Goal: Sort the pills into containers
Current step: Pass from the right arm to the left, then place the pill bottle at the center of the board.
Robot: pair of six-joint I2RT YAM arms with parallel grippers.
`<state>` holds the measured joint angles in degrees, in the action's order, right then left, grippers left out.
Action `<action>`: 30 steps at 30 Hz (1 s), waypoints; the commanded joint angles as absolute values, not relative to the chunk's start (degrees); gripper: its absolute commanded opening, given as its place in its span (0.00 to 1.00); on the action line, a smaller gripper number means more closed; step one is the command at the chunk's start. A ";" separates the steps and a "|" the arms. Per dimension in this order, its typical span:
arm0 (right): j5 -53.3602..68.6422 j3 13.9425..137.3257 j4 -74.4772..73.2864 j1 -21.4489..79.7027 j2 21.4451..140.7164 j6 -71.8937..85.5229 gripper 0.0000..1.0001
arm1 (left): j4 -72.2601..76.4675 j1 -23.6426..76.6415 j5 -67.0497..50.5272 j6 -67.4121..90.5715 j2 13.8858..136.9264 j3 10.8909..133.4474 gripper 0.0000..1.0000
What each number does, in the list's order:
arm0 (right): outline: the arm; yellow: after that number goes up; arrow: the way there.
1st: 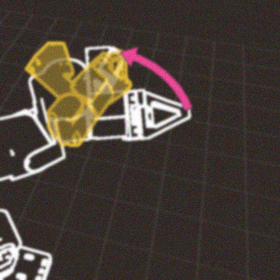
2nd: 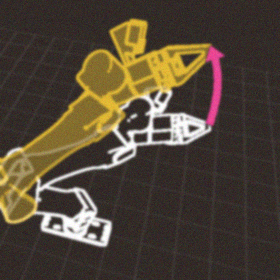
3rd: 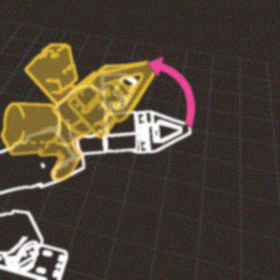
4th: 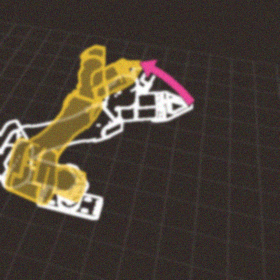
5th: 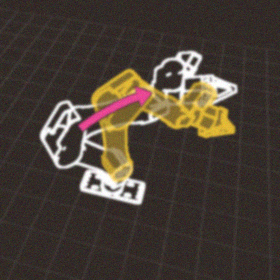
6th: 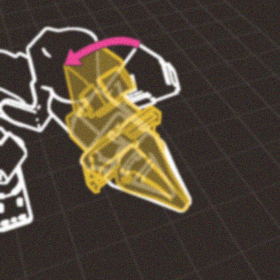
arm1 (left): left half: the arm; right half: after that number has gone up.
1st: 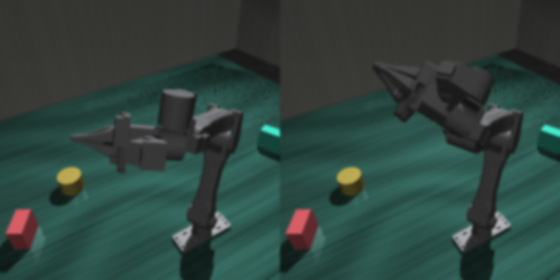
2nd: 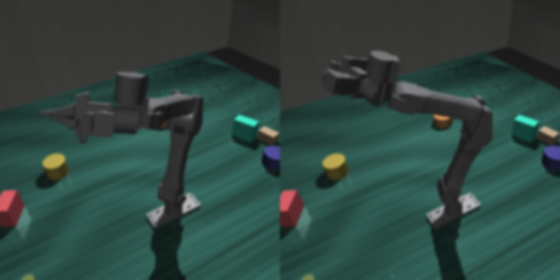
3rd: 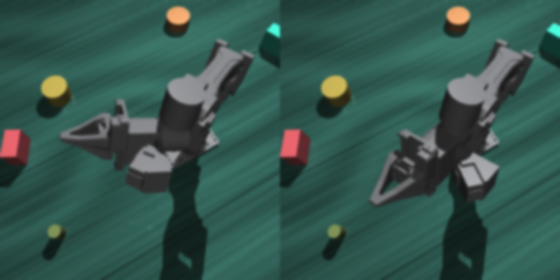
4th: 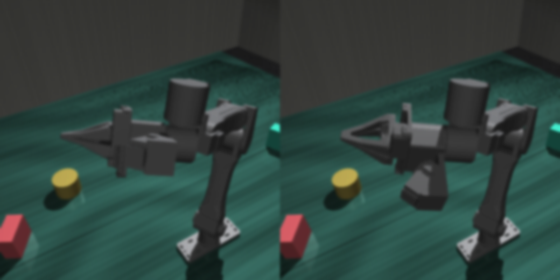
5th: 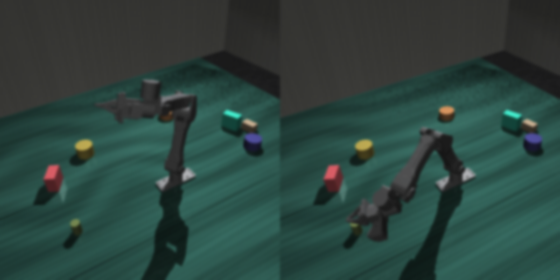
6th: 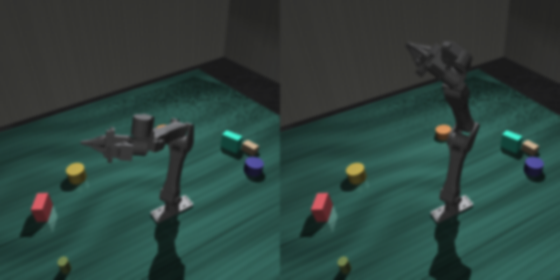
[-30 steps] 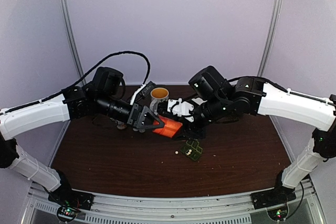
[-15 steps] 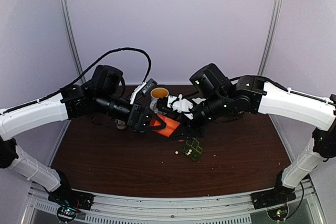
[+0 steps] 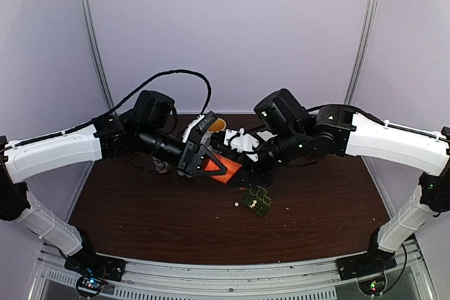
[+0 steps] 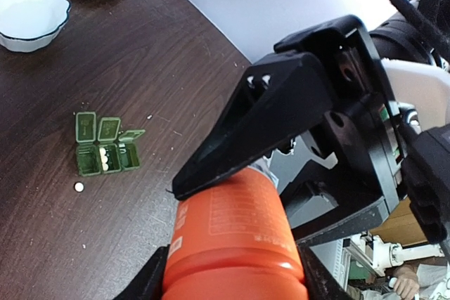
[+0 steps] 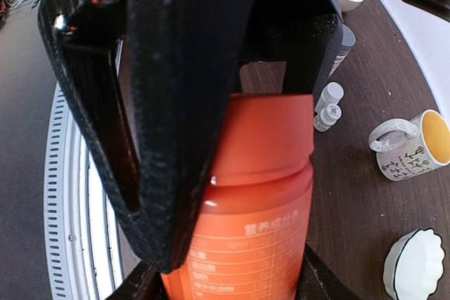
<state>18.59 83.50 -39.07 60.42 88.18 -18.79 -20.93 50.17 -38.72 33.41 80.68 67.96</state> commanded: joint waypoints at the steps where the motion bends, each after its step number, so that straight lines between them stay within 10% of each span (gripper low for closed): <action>1: 16.62 80.93 -34.65 60.73 84.07 -18.69 0.42 | -22.05 49.59 -36.80 32.42 80.19 70.24 0.40; 4: 15.99 77.72 -31.93 60.73 81.81 -19.14 0.98 | -28.95 49.09 -31.23 28.99 79.67 71.99 0.40; 13: 7.09 64.30 -14.22 60.56 71.68 -15.52 1.00 | -56.03 43.55 -5.32 23.64 78.66 73.78 0.45; 30: -11.61 57.92 -9.89 59.48 72.48 2.46 1.00 | -56.41 25.57 7.74 21.89 78.66 57.71 0.46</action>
<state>-5.19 55.90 -6.59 60.27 68.66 -7.01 -57.19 26.94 4.16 23.49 77.58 56.77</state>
